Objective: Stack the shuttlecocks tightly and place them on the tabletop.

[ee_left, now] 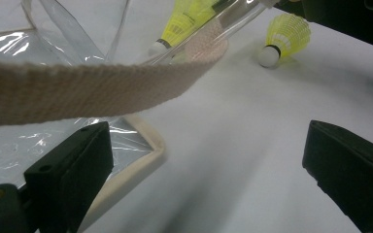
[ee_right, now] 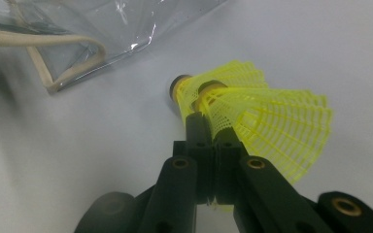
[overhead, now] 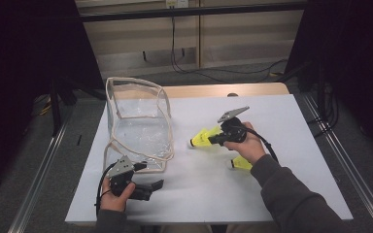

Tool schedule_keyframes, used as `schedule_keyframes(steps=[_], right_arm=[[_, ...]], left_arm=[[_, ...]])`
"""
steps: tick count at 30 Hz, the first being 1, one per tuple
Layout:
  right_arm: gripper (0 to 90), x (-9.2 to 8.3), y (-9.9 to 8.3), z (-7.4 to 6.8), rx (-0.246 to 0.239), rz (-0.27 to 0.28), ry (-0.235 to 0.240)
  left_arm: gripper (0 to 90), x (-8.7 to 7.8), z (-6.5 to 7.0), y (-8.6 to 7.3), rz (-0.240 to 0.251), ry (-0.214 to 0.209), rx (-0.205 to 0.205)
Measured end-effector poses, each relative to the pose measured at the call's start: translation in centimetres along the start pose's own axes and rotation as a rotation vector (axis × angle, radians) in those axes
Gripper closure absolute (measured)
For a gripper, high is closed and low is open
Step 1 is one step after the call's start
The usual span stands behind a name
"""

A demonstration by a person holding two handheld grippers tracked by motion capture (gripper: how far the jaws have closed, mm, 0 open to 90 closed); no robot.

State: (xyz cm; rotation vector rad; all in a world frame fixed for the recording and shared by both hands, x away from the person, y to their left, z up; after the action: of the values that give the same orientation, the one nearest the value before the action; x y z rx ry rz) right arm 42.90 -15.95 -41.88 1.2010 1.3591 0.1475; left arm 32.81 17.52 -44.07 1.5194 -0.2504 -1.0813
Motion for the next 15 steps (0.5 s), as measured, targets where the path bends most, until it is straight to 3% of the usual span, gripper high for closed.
schedule_keyframes(steps=[15], right_arm=[[88.7, 0.33, -0.03, 0.00, -0.001, -0.004, -0.003]], left_arm=[[4.3, -0.02, -0.01, 0.00, 0.000, 0.000, 0.000]])
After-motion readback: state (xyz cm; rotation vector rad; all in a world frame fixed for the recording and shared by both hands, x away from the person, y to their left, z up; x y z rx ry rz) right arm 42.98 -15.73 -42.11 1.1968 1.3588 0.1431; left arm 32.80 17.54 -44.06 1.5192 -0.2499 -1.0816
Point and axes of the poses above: each handheld gripper's, and its own axes: x roughly forward along the jaws, y roughly out of its top, z roughly to its right, the point moved 2 cm from there along x, roughly forward along the jaws, and after that the axes turned 8 degrees about y, right-handed, at the moved point
